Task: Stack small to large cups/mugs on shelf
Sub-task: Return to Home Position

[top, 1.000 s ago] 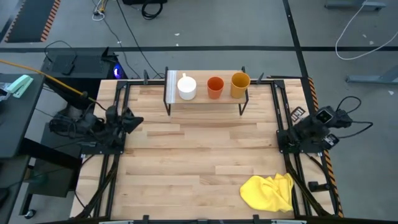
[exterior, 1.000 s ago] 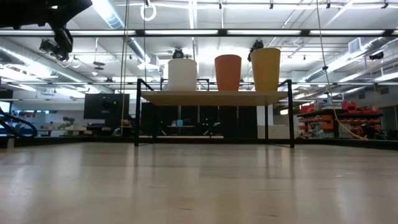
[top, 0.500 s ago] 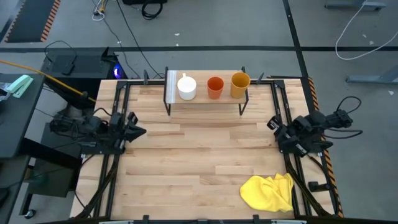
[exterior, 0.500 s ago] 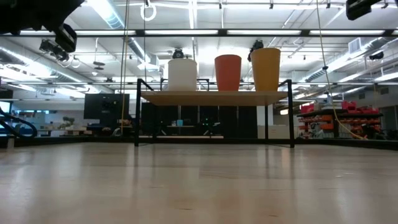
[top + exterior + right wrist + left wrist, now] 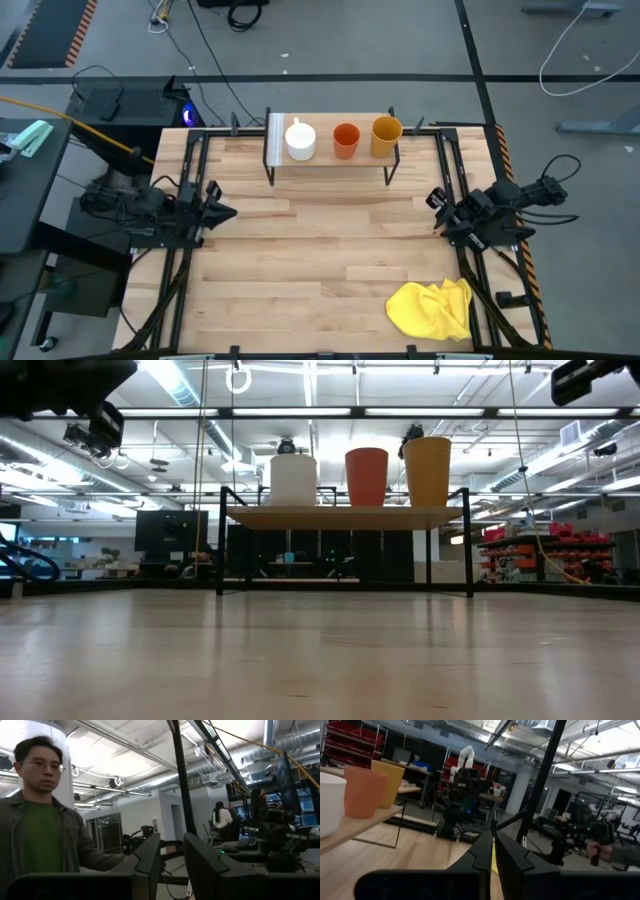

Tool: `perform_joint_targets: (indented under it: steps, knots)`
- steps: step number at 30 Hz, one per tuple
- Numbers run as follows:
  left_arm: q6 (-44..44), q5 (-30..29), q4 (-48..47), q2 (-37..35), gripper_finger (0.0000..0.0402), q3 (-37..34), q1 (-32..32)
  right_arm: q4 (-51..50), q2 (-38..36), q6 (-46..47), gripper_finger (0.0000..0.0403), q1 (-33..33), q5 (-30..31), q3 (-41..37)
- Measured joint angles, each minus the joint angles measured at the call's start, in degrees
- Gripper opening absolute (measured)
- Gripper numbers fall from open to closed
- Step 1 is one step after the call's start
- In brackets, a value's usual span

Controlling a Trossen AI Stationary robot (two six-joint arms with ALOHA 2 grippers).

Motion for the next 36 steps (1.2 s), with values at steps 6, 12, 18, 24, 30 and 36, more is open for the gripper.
perform_joint_targets:
  steps: [6,12,18,24,30,36]
  knots:
    - [1.1,0.5,-1.1,0.0,0.0024,0.0,0.0,-3.5,0.0,-2.2,0.0093,0.0,0.7,0.0]
    - [0.7,3.0,-1.9,0.0,0.0033,0.0,0.0,-4.8,0.0,-3.9,0.0093,0.0,0.7,0.0]
    - [0.5,3.8,-0.1,0.0,0.0035,-3.3,0.0,-5.1,0.1,-3.6,0.0093,0.0,0.7,-1.6]
    - [0.8,4.5,0.4,0.0,0.0026,-5.3,0.0,-9.1,0.0,-4.4,0.0093,0.0,0.7,-1.6]
    - [3.7,4.5,0.4,0.0,0.0030,-5.3,0.0,-15.6,0.1,-5.5,0.0093,0.0,0.7,-1.6]
    - [3.8,4.5,-3.6,0.0,0.0036,-5.3,0.0,-19.9,0.1,-9.8,0.0093,0.0,0.7,-1.6]
